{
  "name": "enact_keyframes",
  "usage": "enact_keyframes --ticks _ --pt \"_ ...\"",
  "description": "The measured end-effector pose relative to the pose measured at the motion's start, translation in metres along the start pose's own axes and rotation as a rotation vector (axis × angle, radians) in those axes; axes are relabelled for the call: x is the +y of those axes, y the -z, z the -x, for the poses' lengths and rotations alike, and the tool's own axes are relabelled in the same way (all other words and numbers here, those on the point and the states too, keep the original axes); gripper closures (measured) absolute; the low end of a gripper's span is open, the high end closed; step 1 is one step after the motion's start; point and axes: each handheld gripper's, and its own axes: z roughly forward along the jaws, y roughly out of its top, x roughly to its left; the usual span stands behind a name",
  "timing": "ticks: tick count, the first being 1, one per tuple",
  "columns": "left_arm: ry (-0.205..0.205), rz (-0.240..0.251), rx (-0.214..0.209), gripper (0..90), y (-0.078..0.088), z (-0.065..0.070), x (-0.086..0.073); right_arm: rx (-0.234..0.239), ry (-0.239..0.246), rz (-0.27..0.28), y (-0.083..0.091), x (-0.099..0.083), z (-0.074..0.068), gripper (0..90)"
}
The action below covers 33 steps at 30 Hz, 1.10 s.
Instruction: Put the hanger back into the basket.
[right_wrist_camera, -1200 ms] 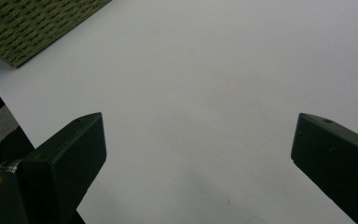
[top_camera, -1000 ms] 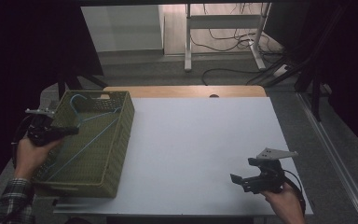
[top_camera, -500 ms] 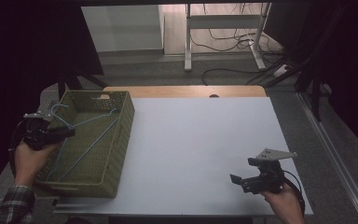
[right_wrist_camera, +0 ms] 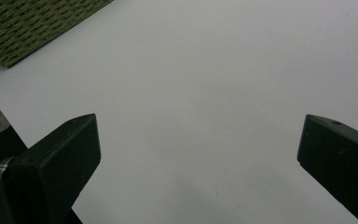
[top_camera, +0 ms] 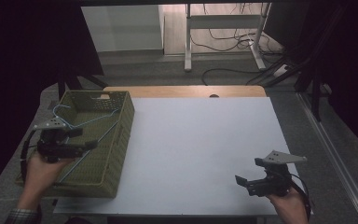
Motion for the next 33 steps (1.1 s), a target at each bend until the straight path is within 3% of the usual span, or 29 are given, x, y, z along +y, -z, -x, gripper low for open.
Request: enact_keyframes --ticks 2,4,10,15,19,22,29,33 --pt "0.003 0.006 -0.019 11.0 -0.001 0.005 -0.002 -0.006 0.001 0.003 0.001 -0.001 0.000 0.0" --pt "-0.001 0.028 -0.065 9.7 -0.003 0.020 -0.010 -0.024 0.011 0.001 0.003 -0.003 -0.001 0.0" --pt "0.004 0.063 -0.080 6.9 -0.011 0.043 -0.028 -0.037 0.025 -0.014 0.003 -0.007 -0.001 0.0" --pt "-0.030 0.044 -0.048 5.3 -0.021 0.060 -0.042 -0.041 0.033 -0.021 0.002 -0.010 -0.003 0.0" --pt "-0.050 0.037 -0.051 4.4 -0.027 0.071 -0.051 -0.039 0.035 -0.030 0.000 -0.012 -0.005 0.0" --pt "-0.089 0.007 -0.013 3.3 -0.034 0.077 -0.056 -0.033 0.038 -0.043 -0.003 -0.014 -0.006 0.0" --pt "-0.129 -0.021 0.013 1.6 -0.045 0.083 -0.062 -0.034 0.070 -0.084 -0.010 -0.017 -0.011 0.0" --pt "-0.115 -0.023 0.018 1.8 -0.047 0.081 -0.065 -0.033 0.072 -0.088 -0.012 -0.017 -0.012 0.0"
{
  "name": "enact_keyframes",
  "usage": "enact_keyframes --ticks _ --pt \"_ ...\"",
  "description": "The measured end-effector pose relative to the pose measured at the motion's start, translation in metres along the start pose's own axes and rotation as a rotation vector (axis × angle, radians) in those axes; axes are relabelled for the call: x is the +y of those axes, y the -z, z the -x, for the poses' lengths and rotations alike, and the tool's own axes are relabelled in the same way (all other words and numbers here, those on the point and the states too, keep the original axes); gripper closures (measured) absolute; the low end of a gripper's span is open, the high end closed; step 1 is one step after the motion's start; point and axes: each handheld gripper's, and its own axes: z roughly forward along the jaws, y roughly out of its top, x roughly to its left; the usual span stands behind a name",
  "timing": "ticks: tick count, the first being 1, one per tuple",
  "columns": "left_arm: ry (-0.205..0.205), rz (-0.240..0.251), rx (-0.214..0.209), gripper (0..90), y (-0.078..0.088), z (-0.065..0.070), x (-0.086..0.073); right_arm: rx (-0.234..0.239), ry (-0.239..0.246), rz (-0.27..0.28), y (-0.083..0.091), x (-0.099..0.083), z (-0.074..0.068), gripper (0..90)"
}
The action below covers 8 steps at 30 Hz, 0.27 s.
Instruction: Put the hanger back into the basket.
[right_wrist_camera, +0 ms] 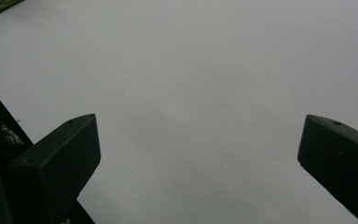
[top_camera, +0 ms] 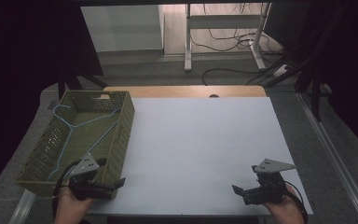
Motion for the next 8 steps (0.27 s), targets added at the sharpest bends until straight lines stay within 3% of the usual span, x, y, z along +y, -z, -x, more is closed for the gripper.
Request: enact_keyframes --ticks 8 --pt "-0.007 -0.024 0.008 2.1 -0.0025 0.0003 0.0002 0.005 -0.005 -0.007 -0.0014 -0.0012 0.0010 0.0"
